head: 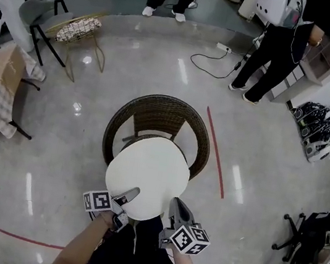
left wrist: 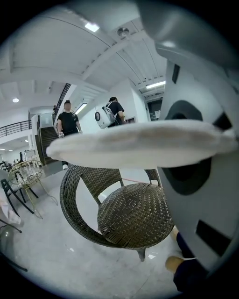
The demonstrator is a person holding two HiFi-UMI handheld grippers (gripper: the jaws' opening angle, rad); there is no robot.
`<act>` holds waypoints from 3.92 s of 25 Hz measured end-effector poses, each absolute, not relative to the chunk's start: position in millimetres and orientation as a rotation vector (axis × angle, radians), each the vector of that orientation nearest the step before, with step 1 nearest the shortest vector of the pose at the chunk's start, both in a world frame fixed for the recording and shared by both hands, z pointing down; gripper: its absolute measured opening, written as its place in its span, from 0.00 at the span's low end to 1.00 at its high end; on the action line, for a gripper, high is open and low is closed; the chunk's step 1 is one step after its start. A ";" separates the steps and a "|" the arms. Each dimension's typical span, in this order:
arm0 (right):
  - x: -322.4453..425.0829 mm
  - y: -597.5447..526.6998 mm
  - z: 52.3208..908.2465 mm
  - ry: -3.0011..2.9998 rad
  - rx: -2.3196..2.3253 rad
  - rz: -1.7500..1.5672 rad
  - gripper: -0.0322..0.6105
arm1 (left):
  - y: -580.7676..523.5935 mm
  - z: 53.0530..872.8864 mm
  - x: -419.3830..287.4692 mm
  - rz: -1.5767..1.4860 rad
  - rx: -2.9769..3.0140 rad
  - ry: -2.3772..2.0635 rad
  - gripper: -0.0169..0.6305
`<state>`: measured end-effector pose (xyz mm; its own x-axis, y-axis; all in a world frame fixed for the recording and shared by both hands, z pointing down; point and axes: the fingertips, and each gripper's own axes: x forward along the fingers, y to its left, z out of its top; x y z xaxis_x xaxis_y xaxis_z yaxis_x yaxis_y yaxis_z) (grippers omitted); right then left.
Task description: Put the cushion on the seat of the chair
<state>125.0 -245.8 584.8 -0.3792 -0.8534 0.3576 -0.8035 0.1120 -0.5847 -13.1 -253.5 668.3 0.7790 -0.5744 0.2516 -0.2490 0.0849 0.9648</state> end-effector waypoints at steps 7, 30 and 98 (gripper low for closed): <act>134.0 -262.2 596.4 2.275 -1.704 -1.148 0.09 | -280.6 699.3 4.6 -0.274 1.483 -0.718 0.15; 168.3 -289.1 642.7 2.276 -1.671 -1.320 0.09 | -332.9 785.5 42.5 -0.100 1.406 -0.776 0.15; 134.3 -267.1 670.8 2.198 -1.549 -1.500 0.09 | -295.3 858.2 -58.2 0.297 1.197 -1.289 0.76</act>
